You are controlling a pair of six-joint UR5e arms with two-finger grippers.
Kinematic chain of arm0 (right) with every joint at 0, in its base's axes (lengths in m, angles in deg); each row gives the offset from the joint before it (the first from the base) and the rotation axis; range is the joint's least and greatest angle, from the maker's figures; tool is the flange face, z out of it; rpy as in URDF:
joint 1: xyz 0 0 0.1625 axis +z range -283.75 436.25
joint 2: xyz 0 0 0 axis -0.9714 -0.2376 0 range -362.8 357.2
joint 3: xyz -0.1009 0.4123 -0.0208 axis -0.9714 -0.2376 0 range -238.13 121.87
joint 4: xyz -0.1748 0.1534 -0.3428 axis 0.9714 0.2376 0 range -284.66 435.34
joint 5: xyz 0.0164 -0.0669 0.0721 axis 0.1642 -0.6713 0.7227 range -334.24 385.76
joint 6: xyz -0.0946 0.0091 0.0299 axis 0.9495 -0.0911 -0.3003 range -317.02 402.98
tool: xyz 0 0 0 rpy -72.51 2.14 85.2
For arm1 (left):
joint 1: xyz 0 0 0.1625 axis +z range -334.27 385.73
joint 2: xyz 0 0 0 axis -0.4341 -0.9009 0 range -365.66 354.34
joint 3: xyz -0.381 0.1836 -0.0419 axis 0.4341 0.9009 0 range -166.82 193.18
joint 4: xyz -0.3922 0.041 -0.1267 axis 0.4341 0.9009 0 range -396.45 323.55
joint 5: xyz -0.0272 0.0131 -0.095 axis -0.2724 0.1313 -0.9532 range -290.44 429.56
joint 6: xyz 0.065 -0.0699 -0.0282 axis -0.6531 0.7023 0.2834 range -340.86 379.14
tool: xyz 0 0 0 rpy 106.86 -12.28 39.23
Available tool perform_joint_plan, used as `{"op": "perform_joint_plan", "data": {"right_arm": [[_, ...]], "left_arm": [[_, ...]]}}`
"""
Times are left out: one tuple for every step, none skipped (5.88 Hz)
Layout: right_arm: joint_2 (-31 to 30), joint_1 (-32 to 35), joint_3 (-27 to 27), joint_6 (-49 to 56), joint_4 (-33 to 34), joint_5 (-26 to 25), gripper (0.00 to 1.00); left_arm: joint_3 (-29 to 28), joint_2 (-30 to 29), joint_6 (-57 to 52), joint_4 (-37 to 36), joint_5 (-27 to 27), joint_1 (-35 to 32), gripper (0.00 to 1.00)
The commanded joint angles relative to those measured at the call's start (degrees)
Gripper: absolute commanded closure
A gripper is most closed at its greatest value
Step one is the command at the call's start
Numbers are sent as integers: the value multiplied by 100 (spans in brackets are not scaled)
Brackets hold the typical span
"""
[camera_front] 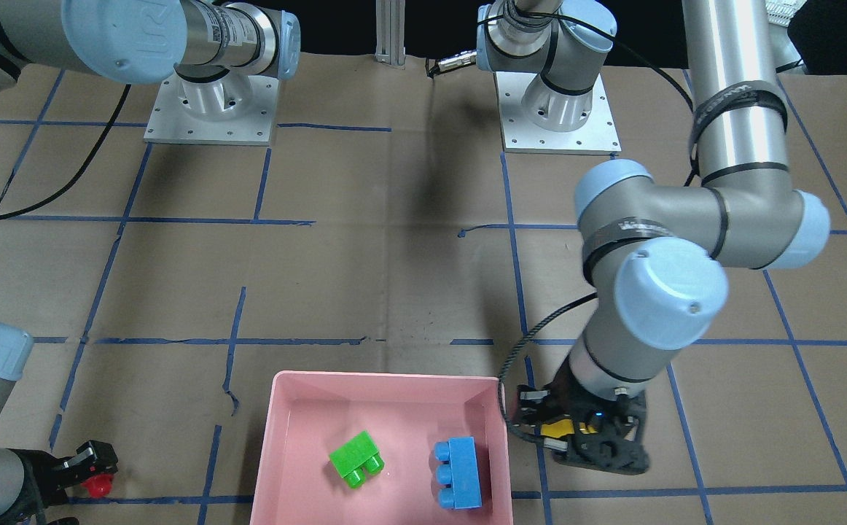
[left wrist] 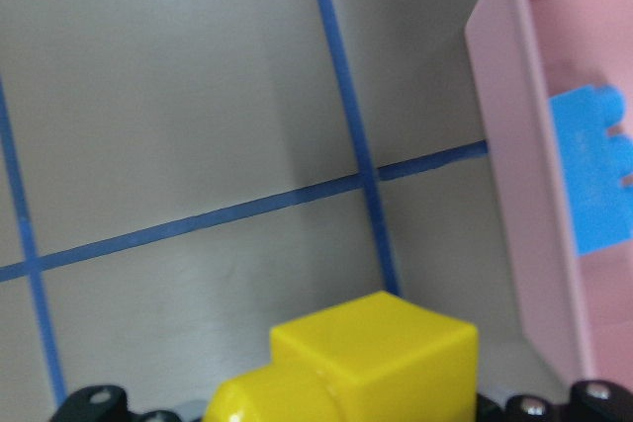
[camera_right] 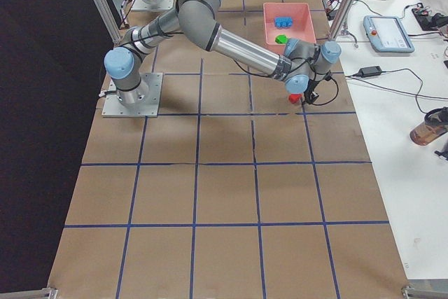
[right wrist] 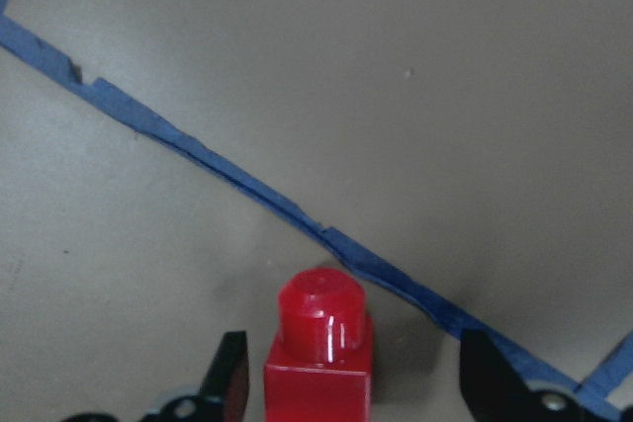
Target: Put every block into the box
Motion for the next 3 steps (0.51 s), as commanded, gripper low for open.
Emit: {"op": "perform_joint_plan", "data": {"right_arm": [[-31,6,2,-22,9,11,44],[-31,6,2,-22,9,11,50],[-31,15,-7,-22,9,2,60]], "left_arm": [[-302,-581,631,-196,29,-623,98],[-391,-680,649,-197,64,-747,41],[-392,-576,649,-189,73,-748,0]]}}
